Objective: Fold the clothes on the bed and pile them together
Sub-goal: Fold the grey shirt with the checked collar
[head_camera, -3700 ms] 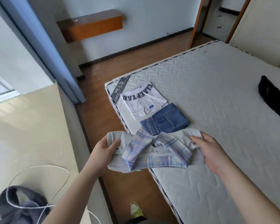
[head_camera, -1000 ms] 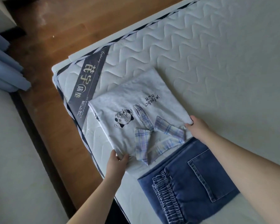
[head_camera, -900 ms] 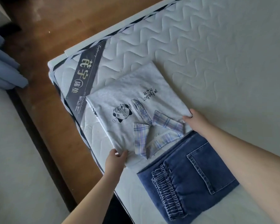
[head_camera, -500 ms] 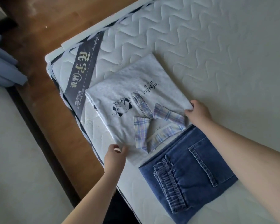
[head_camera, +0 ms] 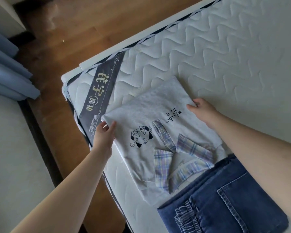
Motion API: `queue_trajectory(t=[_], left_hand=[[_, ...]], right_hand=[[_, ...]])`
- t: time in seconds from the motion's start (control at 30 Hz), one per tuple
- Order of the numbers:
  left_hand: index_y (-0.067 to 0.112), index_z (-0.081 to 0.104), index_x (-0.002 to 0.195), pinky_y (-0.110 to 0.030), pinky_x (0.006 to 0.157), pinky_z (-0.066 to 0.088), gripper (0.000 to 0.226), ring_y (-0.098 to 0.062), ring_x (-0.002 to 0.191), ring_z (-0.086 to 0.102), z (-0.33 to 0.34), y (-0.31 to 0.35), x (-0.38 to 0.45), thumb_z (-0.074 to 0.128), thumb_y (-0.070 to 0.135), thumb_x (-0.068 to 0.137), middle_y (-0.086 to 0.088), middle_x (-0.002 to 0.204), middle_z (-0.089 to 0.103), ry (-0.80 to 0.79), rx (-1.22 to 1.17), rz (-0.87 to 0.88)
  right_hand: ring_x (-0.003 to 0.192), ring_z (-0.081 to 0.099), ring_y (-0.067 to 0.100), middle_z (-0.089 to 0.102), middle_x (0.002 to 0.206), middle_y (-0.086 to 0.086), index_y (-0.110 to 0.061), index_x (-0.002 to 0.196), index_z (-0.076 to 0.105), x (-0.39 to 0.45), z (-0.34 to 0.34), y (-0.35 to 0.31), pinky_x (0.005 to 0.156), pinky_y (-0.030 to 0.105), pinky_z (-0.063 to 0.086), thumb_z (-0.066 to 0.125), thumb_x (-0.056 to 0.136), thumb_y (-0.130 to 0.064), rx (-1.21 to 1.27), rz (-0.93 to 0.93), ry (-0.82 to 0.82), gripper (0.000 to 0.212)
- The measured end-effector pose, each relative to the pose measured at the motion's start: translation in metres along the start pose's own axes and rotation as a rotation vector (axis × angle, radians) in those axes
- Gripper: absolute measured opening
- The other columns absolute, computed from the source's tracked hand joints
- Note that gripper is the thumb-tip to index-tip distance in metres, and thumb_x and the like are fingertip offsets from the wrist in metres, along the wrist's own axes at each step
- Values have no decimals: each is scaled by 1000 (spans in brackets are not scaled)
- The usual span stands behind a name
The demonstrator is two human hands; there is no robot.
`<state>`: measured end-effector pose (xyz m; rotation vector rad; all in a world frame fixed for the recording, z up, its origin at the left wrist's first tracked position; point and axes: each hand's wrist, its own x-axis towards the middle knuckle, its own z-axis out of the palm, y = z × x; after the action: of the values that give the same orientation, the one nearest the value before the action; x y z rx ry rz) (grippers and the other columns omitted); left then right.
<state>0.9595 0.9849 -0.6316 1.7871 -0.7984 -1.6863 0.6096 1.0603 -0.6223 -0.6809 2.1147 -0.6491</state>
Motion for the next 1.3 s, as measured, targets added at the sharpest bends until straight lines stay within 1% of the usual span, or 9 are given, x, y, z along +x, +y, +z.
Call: queue_trajectory(t=[0.17, 0.3, 0.43, 0.57, 0.73, 0.87, 0.93, 1.03, 1.3], left_hand=[[17, 62, 110, -29, 66, 50, 30, -14, 78, 60, 3, 18, 29, 68, 38, 90, 2, 95, 67, 108, 119, 13], [24, 65, 89, -15, 46, 43, 12, 1, 52, 55, 2, 26, 39, 65, 36, 92, 7, 75, 63, 173, 279, 151], [32, 62, 83, -19, 52, 42, 11, -4, 59, 57, -2, 31, 37, 66, 39, 91, 8, 76, 66, 164, 414, 223], [26, 62, 94, -19, 50, 37, 14, -3, 58, 58, -5, 35, 38, 65, 40, 91, 11, 75, 65, 163, 617, 303], [18, 61, 108, -33, 78, 45, 14, -27, 101, 56, 9, 35, 31, 60, 20, 94, 1, 101, 62, 263, 861, 384], [13, 54, 131, -46, 106, 34, 48, -30, 125, 47, 32, 32, 22, 58, 2, 84, -10, 130, 54, 276, 1107, 794], [9, 46, 142, -47, 118, 25, 50, -29, 140, 38, 52, 29, 23, 51, 12, 93, -11, 145, 48, 67, 1235, 976], [8, 32, 152, -46, 122, 17, 57, -27, 148, 23, 81, 17, 29, 27, 35, 102, -10, 158, 30, -106, 1395, 983], [19, 26, 155, -51, 120, 18, 71, -25, 149, 22, 78, -13, 51, 29, 59, 97, -5, 161, 25, -21, 1489, 907]], right_hand=[[112, 60, 24, 62, 126, 8, -6, 133, 52, 43, 14, -37, 93, 33, 46, 68, 90, -20, 172, -48, 4, 48], [94, 58, 15, 63, 110, 7, -3, 128, 56, 69, 21, -67, 71, 15, 45, 71, 87, -13, 207, -90, 54, 44], [68, 53, 6, 59, 80, -4, 0, 115, 62, 84, 28, -73, 61, 12, 42, 74, 83, -5, 164, -110, 150, 35], [78, 55, 14, 63, 93, 8, 1, 109, 63, 88, 35, -68, 76, 27, 45, 74, 82, -5, 140, -130, 153, 30], [94, 59, 19, 66, 111, 11, -5, 118, 59, 78, 39, -68, 88, 29, 46, 71, 85, -13, -15, -221, 286, 36], [118, 54, 34, 58, 130, 16, -3, 132, 52, 38, 56, -71, 102, 40, 39, 58, 89, -11, -318, -605, 415, 44], [126, 50, 34, 54, 137, 18, -1, 137, 49, 15, 79, -66, 108, 41, 37, 53, 90, -10, -433, -800, 281, 48], [142, 34, 24, 41, 151, 9, -5, 144, 43, 2, 115, -57, 118, 40, 26, 44, 99, -19, -643, -910, 171, 48], [148, 19, 13, 25, 159, 0, -15, 152, 30, 33, 119, -44, 120, 39, 17, 32, 99, -47, -928, -878, 148, 62]])
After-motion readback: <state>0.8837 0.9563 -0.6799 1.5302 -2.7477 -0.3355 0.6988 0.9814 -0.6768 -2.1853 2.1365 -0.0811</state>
